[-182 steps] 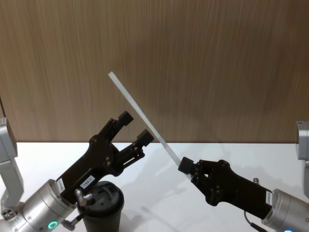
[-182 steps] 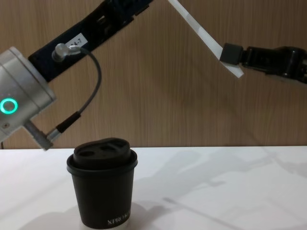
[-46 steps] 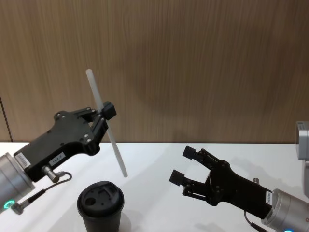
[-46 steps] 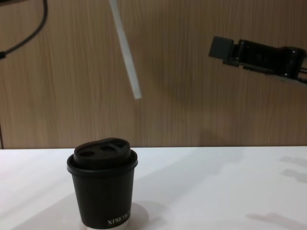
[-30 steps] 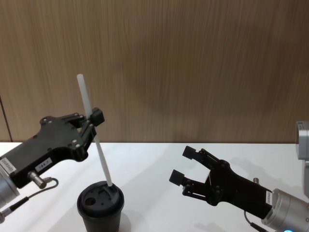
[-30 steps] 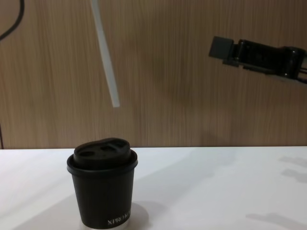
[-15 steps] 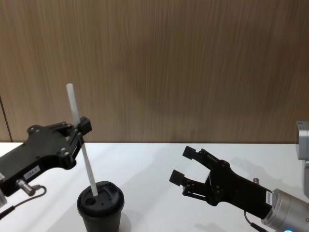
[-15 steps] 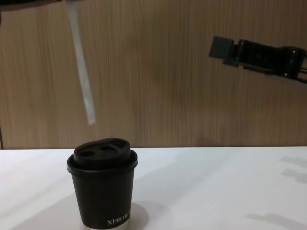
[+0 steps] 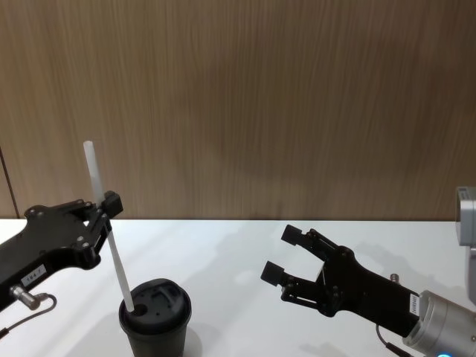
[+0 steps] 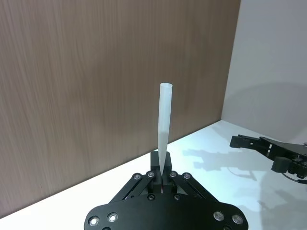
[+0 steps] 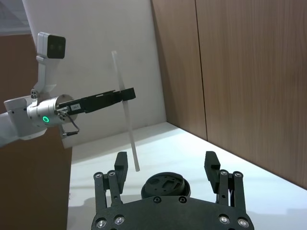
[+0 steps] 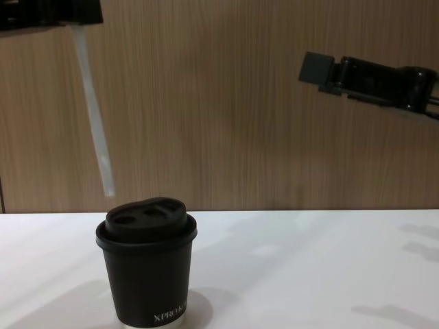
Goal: Pick up the straw with one hand, pass it to the other hand, and insert it into the cup.
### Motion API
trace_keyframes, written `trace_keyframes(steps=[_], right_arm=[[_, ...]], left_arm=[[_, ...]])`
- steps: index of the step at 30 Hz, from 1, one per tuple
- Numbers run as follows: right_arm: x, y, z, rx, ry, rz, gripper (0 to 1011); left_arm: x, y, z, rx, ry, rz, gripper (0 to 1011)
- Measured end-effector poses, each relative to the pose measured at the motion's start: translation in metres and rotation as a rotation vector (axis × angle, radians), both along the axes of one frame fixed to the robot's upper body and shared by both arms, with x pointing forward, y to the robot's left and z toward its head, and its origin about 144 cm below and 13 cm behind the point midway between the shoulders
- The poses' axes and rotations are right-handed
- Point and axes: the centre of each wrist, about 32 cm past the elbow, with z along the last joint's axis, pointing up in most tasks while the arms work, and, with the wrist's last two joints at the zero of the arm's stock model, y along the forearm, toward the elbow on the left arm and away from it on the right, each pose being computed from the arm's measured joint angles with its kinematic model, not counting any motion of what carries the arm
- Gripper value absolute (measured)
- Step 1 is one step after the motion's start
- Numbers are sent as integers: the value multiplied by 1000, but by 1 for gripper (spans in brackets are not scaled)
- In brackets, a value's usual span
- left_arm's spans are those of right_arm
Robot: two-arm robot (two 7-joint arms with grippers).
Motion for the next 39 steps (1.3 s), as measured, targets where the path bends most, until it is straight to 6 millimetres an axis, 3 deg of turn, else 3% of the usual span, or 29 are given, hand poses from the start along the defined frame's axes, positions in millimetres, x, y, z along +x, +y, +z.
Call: trace_keyframes(steps=[39], right_arm=[[0, 0, 0, 0, 0, 0, 1001]], left_arm=[[22, -3, -29, -37, 13, 14, 5]])
